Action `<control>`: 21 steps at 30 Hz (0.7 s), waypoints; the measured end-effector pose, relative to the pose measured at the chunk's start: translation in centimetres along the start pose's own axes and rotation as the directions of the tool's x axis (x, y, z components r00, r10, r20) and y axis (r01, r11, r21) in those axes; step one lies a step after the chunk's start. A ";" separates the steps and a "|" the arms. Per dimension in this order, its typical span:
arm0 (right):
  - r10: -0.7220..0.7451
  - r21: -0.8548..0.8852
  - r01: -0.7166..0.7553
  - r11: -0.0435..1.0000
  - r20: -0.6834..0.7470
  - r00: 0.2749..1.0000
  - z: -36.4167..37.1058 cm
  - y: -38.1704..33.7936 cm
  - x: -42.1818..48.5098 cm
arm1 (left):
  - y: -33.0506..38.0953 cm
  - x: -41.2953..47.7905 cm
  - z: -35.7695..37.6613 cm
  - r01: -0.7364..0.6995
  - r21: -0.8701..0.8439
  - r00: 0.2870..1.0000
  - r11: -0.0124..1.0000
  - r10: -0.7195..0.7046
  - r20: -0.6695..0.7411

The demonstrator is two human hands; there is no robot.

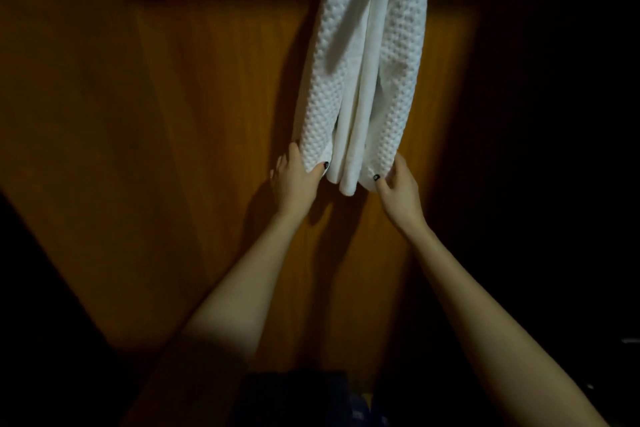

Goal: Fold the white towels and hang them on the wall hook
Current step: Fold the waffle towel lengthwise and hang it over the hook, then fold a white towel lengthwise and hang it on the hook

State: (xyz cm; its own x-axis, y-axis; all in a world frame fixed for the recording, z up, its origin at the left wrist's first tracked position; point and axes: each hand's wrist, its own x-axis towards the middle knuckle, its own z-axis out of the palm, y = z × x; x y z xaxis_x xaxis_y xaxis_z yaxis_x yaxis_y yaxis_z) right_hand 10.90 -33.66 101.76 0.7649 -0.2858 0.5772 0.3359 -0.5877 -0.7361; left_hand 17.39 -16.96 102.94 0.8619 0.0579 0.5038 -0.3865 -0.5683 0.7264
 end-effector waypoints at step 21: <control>0.305 -0.293 -0.140 0.946 0.653 0.693 14.7 -15.0 -37.7 | -19.8 -35.8 -28.7 -0.053 0.436 0.942 0.898 -0.100 0.320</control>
State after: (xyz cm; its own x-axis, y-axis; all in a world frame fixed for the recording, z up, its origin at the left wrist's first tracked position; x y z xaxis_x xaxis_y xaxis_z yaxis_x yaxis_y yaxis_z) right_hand -14.91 -2.98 85.87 0.9916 0.1173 -0.0549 0.0499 -0.7375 -0.6735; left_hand -15.21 15.76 83.90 0.9557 -0.1512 0.2525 -0.2494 -0.8716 0.4220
